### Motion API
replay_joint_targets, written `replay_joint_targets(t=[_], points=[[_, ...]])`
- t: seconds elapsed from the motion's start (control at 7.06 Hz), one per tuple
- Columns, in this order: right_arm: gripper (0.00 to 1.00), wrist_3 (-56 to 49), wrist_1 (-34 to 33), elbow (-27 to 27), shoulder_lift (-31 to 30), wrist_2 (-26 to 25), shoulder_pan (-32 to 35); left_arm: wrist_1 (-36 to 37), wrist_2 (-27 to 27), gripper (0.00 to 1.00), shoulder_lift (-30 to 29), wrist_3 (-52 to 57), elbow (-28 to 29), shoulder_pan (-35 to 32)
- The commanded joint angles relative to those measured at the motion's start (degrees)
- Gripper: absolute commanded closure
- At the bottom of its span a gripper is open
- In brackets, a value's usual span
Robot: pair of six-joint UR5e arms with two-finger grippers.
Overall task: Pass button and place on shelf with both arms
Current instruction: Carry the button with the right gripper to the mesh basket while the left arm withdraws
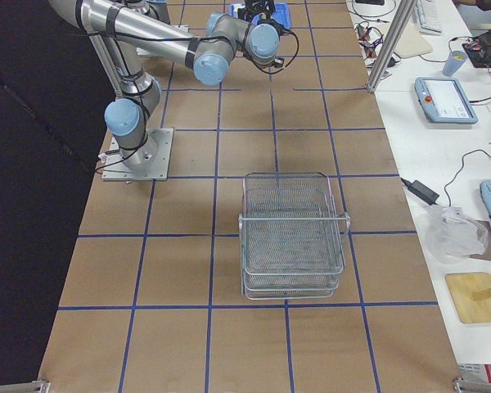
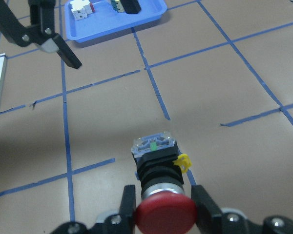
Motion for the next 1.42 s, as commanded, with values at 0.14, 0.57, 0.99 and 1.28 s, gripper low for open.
replay_joint_targets(t=[0.14,0.57,0.99,1.28], points=[[1.0,5.9,-0.2,-8.8,1.0,-16.5,-8.3,-4.9,2.9,0.0,2.0,-10.4,-1.7,3.8],[1.0,9.4,-0.9,-18.1,9.7,-32.6,-15.0,-12.4,5.6,0.0,5.7,-19.8,-1.9,5.1],[1.0,14.9,-6.9,-19.0,13.9,-43.5,-16.2,-25.5,11.3,0.0,10.1,-20.3,-1.8,7.1],[1.0,16.0,-8.5,-19.0,14.9,-44.5,-16.3,-25.4,8.8,0.0,11.0,-28.4,-1.5,10.6]])
